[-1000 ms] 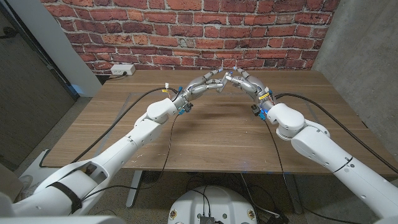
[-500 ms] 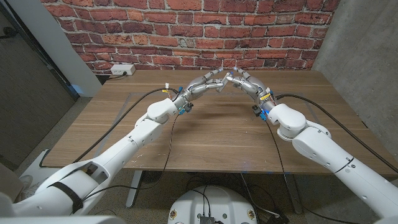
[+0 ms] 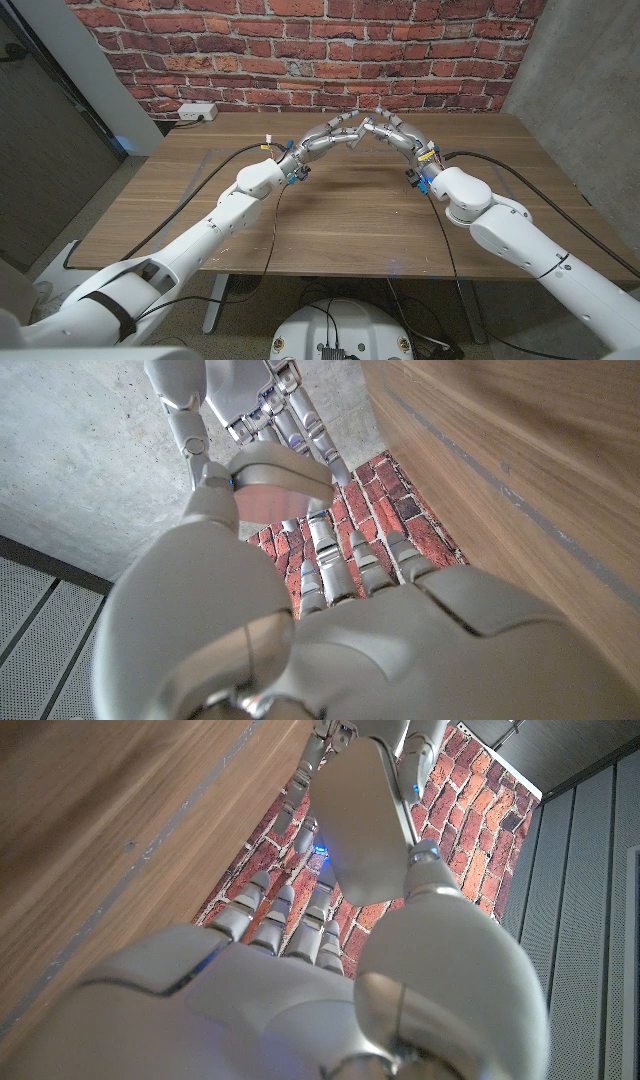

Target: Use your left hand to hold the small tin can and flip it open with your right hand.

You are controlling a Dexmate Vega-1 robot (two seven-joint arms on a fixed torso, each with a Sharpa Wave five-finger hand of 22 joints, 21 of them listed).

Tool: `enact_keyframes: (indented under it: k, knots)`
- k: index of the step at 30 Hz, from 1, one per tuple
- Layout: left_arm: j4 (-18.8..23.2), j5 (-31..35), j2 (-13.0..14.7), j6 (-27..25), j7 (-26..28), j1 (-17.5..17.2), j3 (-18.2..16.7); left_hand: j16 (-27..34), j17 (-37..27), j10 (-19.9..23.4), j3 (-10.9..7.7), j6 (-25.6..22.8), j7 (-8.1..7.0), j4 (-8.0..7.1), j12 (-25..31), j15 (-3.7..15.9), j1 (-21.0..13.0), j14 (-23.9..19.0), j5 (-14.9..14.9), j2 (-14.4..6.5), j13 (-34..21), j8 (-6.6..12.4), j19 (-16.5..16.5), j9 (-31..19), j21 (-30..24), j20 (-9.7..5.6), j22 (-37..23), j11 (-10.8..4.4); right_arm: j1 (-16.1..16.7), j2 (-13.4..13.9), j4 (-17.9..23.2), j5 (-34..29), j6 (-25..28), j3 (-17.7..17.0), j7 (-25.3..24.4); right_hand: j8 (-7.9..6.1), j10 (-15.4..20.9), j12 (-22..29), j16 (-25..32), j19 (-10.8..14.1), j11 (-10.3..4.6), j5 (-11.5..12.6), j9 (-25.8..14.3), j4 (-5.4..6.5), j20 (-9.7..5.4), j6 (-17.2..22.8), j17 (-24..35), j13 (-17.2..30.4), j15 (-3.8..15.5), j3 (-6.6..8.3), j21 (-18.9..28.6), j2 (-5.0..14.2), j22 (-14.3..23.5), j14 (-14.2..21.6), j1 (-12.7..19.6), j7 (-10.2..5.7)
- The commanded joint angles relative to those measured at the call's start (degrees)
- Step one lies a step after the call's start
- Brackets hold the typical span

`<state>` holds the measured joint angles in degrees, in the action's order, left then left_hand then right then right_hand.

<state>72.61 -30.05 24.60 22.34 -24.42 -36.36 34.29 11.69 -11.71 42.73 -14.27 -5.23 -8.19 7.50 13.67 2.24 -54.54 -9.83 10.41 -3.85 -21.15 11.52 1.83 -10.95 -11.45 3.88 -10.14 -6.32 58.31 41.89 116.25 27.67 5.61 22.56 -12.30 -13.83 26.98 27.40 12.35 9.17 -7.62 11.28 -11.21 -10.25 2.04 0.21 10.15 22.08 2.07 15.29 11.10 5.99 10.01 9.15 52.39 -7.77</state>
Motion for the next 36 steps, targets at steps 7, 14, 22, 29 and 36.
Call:
enact_keyframes:
  k: [7, 14, 22, 29, 36]
  knots:
    - [-0.5, -1.9, 0.3, 1.8, -2.6, -0.9, -0.7, 0.2, -0.2, 7.3, -0.81, -0.2, -0.36, -0.27, 0.3, 8.41, -0.8, -0.2, 0.2, -0.9, 0.0, 0.0, 0.2, -0.1, -0.1, -0.46, -0.2, -6.44, 1.1, -0.8, 2.1, -2.4, 0.4, 1.5, -2.1, -0.07, 5.8, 0.5, -0.2, 0.1, -5.04, 0.3, 0.0, 0.83, -0.12, 0.3, 0.2, 0.4, 9.16, 1.16, 0.1, 3.13, 0.1, 0.6, 2.7, -0.07]
    - [-0.3, -1.7, 0.1, 1.8, -1.8, -1.2, -0.7, 0.1, -0.2, 7.4, -0.84, -0.3, -0.14, -0.31, 0.3, 8.3, -0.8, -0.1, 0.2, -0.9, -0.1, -0.01, 0.2, -0.1, -0.1, -0.33, -0.2, -6.44, 0.9, -0.2, 1.5, -2.1, -0.6, 1.1, -0.4, -0.02, 6.0, 0.5, -0.2, 0.1, -5.05, 0.4, 0.0, 0.83, -0.25, 0.3, 0.2, 0.4, 9.35, 1.27, 0.1, 3.21, 0.1, 0.7, 2.9, -0.13]
    - [-0.3, -2.7, -0.6, 1.8, -2.1, -2.0, -0.6, 0.1, -0.3, 7.5, -0.89, -0.3, -0.11, -0.34, 0.3, 8.3, -0.8, -0.1, 0.2, -1.0, -0.1, -0.05, 0.2, -0.1, -0.1, -0.3, -0.2, -6.44, 1.8, 0.8, 1.8, -2.5, -1.4, 0.4, -0.2, 0.04, 6.2, 0.5, -0.2, 0.1, -5.05, 0.5, 0.0, 0.8, -0.4, 0.4, 0.2, 0.5, 9.54, 1.42, 0.1, 3.28, 0.1, 0.8, 3.3, -0.2]
    - [-1.0, -3.0, -1.0, 2.1, -2.7, -1.7, -0.7, 0.2, -0.3, 7.6, -0.77, -0.4, -0.07, -0.56, 0.3, 8.32, -0.4, -0.2, 0.2, -1.0, -0.1, -0.05, 0.2, -0.1, -0.1, -0.28, -0.2, -6.43, 2.3, 0.8, 1.7, -1.9, -1.8, 0.0, 0.3, 0.08, 6.4, 0.5, -0.3, 0.1, -5.04, 0.5, 0.0, 0.78, -0.45, 0.5, 0.2, 0.6, 9.64, 1.54, 0.1, 3.26, 0.1, 0.8, 3.8, -0.32]
    - [-2.7, -5.6, -2.1, 1.4, -5.0, -1.3, -1.0, 0.3, -0.3, 7.7, -0.69, -0.4, -0.01, -0.73, 0.3, 8.24, -0.1, -0.4, 0.2, -1.0, -0.1, -0.05, 0.2, -0.1, -0.1, -0.28, -0.2, -6.43, 1.9, 1.0, 1.2, -1.7, -1.7, -0.1, 0.9, 0.12, 6.4, 0.4, -0.3, 0.1, -5.04, 0.6, 0.0, 0.8, -0.52, 0.6, 0.3, 0.7, 9.67, 1.59, 0.1, 3.27, 0.0, 0.8, 3.9, -0.32]
